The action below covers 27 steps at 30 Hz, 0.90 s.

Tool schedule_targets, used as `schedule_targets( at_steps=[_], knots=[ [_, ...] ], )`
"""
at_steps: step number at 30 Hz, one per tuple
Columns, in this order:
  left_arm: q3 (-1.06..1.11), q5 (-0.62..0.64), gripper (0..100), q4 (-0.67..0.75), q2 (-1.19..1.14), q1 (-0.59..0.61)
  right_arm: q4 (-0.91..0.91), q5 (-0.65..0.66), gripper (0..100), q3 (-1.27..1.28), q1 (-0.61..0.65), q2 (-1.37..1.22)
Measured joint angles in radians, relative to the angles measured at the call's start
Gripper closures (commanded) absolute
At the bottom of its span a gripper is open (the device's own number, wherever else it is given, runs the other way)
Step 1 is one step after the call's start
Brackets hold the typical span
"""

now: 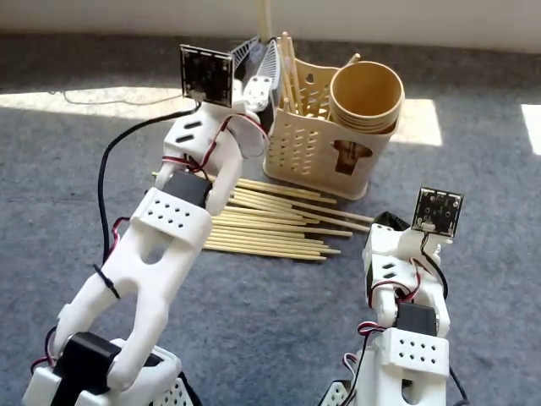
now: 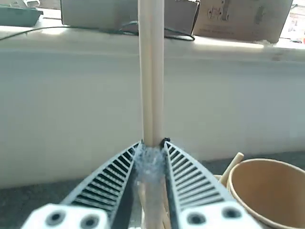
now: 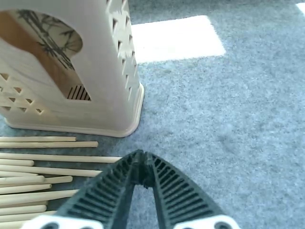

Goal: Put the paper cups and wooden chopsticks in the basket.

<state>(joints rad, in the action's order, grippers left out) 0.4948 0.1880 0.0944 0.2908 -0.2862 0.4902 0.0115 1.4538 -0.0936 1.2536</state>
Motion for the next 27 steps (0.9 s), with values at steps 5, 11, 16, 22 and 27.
schedule_targets(
  at_steps=[5,11,16,22,27],
  knots=[
    [0.038,0.002,93,0.000,-0.002,0.005,0.000,0.000,98.8,0.000,0.000,0.000],
    [0.046,0.002,90,-0.048,0.000,0.031,0.000,0.000,98.8,0.000,0.000,0.000],
    [0.048,0.000,88,-0.193,0.081,0.035,0.000,0.000,98.8,0.000,0.000,0.000],
    [0.046,-0.002,78,-0.374,0.264,0.038,0.000,0.000,98.8,0.000,0.000,0.000],
    [-0.026,-0.003,79,-0.609,0.387,0.044,0.000,0.000,98.8,0.000,0.000,0.000]
  ],
)
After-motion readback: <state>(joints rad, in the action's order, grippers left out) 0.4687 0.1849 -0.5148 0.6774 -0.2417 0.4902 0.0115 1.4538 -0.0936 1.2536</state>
